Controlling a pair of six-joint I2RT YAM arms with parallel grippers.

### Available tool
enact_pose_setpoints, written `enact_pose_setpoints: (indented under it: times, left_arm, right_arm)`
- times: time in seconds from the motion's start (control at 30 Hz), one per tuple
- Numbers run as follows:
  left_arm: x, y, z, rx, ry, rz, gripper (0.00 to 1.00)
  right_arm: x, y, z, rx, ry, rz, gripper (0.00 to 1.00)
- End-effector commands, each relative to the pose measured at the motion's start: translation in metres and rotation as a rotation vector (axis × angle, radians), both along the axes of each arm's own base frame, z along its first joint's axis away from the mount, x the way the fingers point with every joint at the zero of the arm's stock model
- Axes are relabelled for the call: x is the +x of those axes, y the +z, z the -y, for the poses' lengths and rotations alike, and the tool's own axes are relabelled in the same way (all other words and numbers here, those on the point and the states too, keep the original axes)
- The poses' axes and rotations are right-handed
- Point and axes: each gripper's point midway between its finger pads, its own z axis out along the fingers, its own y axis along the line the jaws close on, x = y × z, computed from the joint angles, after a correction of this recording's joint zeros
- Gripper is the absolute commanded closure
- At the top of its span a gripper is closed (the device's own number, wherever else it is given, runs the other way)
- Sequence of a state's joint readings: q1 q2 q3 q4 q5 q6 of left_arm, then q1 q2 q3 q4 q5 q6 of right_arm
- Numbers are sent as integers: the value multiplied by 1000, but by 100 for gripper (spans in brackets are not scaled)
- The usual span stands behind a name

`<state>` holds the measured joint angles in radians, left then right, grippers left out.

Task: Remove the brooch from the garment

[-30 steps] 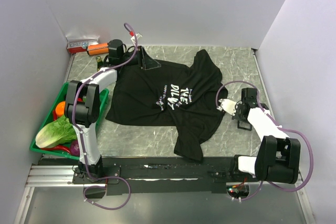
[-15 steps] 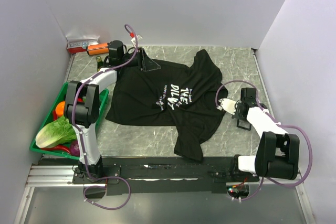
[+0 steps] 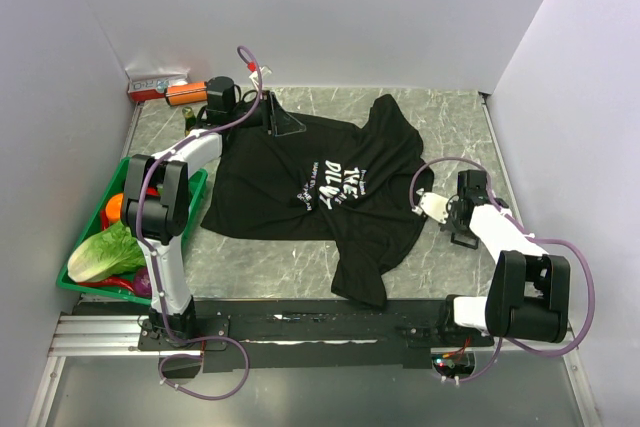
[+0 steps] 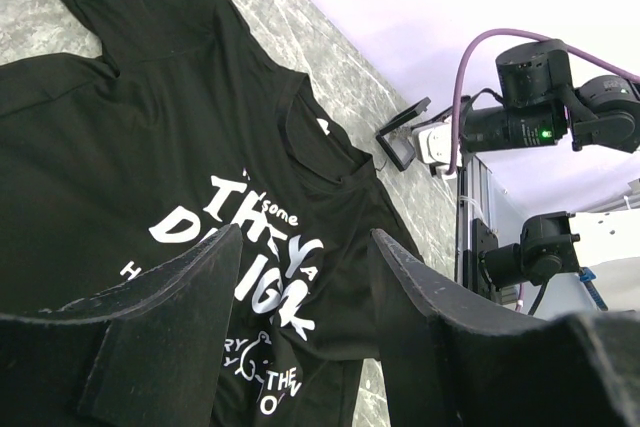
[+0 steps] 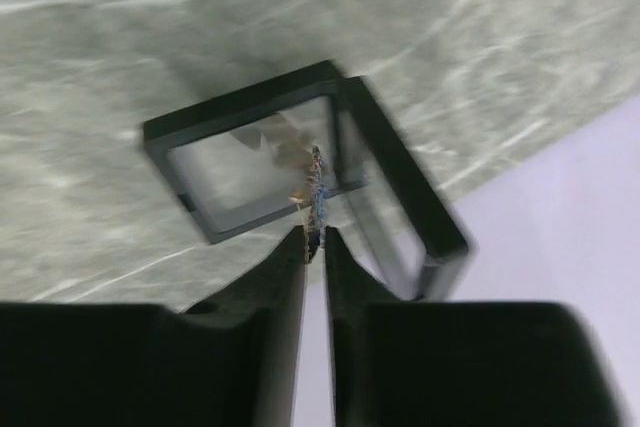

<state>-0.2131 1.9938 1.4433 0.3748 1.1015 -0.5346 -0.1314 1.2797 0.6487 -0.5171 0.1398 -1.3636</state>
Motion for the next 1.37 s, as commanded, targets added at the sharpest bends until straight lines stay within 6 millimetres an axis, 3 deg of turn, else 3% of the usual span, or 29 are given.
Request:
enact_pose_setpoints:
  times: [0.0,0.1,0.13,0.23,0.33,0.37,0.4,0.43,0.47,0.53,0.57,0.6,0.63,0.67,0.7,0.73,0.77,0.83,0.9,1.0,1.03,1.13,1.2,1.33]
  left_arm:
    - [-4,33,0,-16,-12,97,41]
    - [-5,30,0,-11,-14,94,41]
    - [-4,31,0,-10,-11,96,41]
    - [-6,29,0,-10,-15,89,41]
    - [-6,28,0,-9,-12,87,41]
    - [-6,29,0,-9,-12,86,41]
    - [-6,30,0,-9,-12,90,41]
    - [-6,31,0,-9,-11,91,41]
    - [-6,32,-1,-7,-10,98,41]
    - [-4,31,-1,11,-7,104,41]
    - [-4,32,-2,18,-2,110,40]
    - [-5,28,-3,33,0,86,40]
    - [-3,32,-5,41,7,98,38]
    - [3,31,-7,59,33,114,36]
    - [7,32,-10,69,51,114,21]
    - [13,35,-17,83,74,128,4]
    - [16,38,-21,91,85,140,4]
    - [30,50,-35,112,134,175,4]
    - [46,62,-54,127,199,210,4]
    - [74,101,-83,150,301,301,3]
    - [80,105,-92,160,323,296,3]
    - [99,139,-122,163,416,367,4]
    - [106,163,-144,167,473,431,3]
    - [116,192,-176,201,583,523,3]
  right_arm:
    - [-15,5,-10,67,-37,-65,73]
    - [-16,11,-16,102,-49,-61,64]
    - [-21,11,-21,127,-45,-82,55]
    - [-25,21,-41,229,-40,-120,52]
    - [-14,43,-63,335,-59,-126,50]
    - [-7,61,-85,445,-68,-130,48]
    - [-1,73,-100,500,-56,-127,32]
    - [6,80,-114,564,-105,-133,9]
    - [25,110,-134,663,-86,-80,1]
    - [47,131,-165,784,-150,-79,0]
    - [74,164,-174,836,-145,8,0]
    - [89,177,-185,872,-160,38,0]
    - [105,178,-190,913,-283,41,0]
    - [129,208,-193,944,-302,133,0]
    - [149,221,-191,949,-338,207,1]
    - [164,220,-194,977,-417,205,0]
    - [181,250,-196,1013,-409,285,0]
    - [208,270,-198,1044,-450,392,0]
    - [229,308,-194,1056,-448,548,0]
    - [250,345,-191,1100,-493,697,0]
    - [253,360,-187,1121,-523,750,0]
    - [262,380,-179,1155,-564,851,0]
    - [265,383,-177,1160,-573,876,0]
    - [268,392,-175,1156,-569,903,0]
